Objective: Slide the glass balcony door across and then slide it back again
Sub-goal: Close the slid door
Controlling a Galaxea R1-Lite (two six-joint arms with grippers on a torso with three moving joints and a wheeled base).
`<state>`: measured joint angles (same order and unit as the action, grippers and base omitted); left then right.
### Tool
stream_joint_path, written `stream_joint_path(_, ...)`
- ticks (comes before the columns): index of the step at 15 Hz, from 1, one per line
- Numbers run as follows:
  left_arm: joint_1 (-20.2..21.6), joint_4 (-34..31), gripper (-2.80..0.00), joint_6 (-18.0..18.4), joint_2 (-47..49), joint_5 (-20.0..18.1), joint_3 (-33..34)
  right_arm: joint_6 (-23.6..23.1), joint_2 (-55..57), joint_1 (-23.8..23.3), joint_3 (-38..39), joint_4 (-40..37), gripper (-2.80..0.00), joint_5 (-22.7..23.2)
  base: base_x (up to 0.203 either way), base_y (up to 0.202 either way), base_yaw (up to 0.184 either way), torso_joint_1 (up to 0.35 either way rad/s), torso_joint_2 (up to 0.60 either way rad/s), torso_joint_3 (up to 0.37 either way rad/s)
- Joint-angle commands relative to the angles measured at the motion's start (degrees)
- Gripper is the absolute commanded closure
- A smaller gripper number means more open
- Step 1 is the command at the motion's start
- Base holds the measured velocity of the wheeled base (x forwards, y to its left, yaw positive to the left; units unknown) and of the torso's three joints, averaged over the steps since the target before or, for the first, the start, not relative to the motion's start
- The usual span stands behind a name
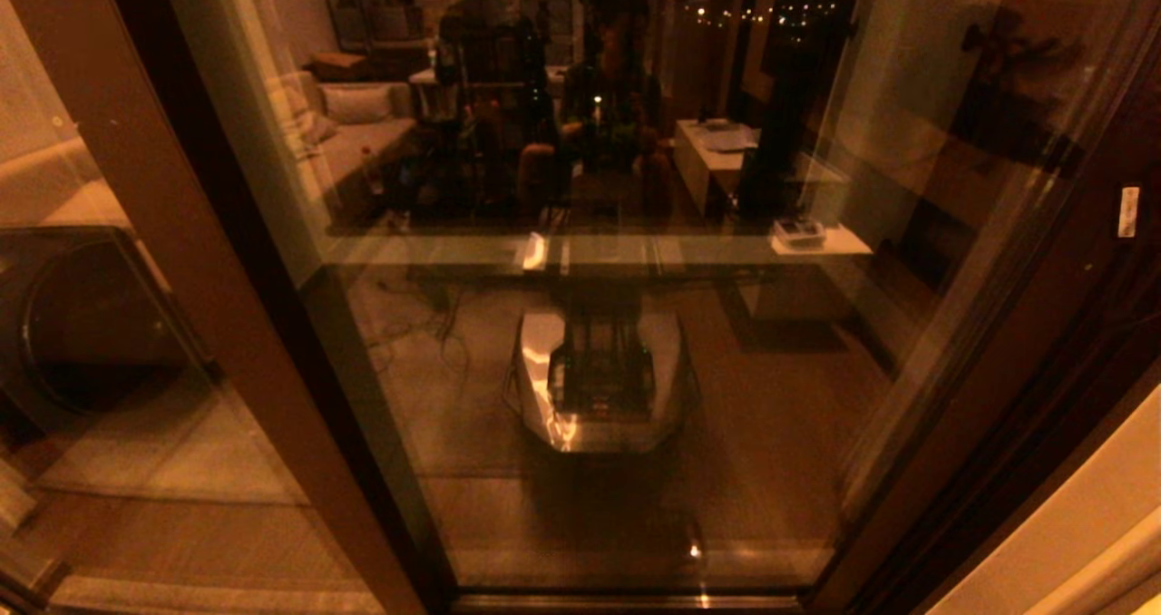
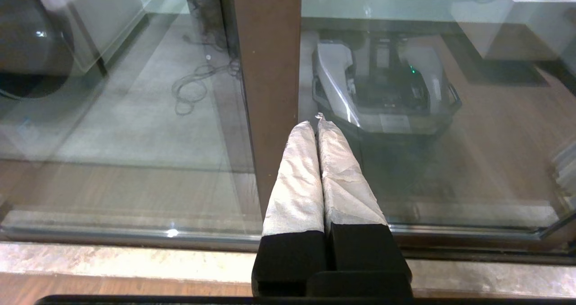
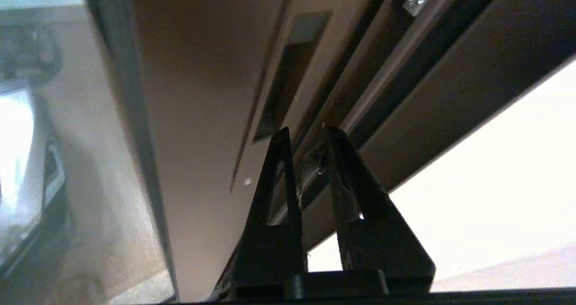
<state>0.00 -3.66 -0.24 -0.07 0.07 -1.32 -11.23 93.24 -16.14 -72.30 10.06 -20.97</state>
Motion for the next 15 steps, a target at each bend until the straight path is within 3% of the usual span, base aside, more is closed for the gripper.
stream_joint_path(1, 0.00, -0.04, 0.00, -0.02, -0.01, 0.01, 0.00, 0.39, 1.94, 0.14, -0.02, 0.14, 0.00, -0.13, 0.000, 0.000, 0.000, 0.000, 0.00, 0.000)
stream_joint_path(15, 0.00, -0.03, 0.00, -0.02, -0.01, 0.01, 0.00, 3.05, 6.26, 0.23, -3.48, 2.25, 0.00, -0.21, 0.000, 0.000, 0.000, 0.000, 0.00, 0.000)
